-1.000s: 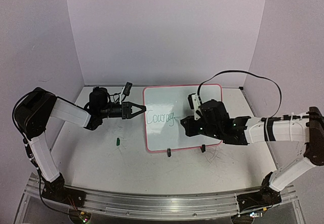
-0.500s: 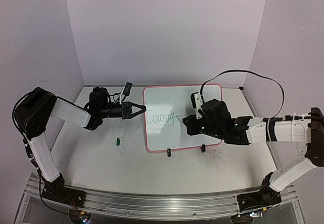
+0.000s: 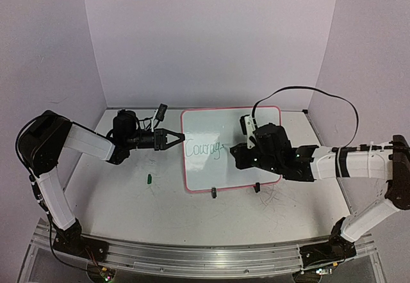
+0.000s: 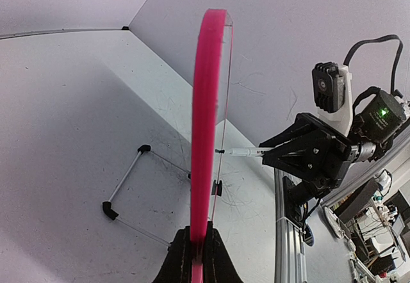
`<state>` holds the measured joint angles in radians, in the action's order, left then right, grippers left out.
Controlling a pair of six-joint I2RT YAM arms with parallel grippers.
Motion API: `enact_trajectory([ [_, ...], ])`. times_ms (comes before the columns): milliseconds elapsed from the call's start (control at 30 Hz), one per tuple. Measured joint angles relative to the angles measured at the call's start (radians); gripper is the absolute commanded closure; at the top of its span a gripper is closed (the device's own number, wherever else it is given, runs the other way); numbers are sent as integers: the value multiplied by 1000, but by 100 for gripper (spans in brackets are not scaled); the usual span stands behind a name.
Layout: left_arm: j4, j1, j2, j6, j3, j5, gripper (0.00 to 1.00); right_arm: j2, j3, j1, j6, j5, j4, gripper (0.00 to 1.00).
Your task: Write a sentence on the whiteboard
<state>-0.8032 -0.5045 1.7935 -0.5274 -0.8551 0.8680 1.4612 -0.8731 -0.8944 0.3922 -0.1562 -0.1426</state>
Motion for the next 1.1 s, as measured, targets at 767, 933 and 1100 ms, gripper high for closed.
enact_trajectory([
  [767,6,0,0,0,0,-5,100,22,-1,0,7,27,-31,100],
  [933,6,0,0,0,0,-5,100,18,22,0,14,42,-41,100],
  [1100,6,0,0,0,0,-5,100,7,42,-1,22,46,-40,100],
])
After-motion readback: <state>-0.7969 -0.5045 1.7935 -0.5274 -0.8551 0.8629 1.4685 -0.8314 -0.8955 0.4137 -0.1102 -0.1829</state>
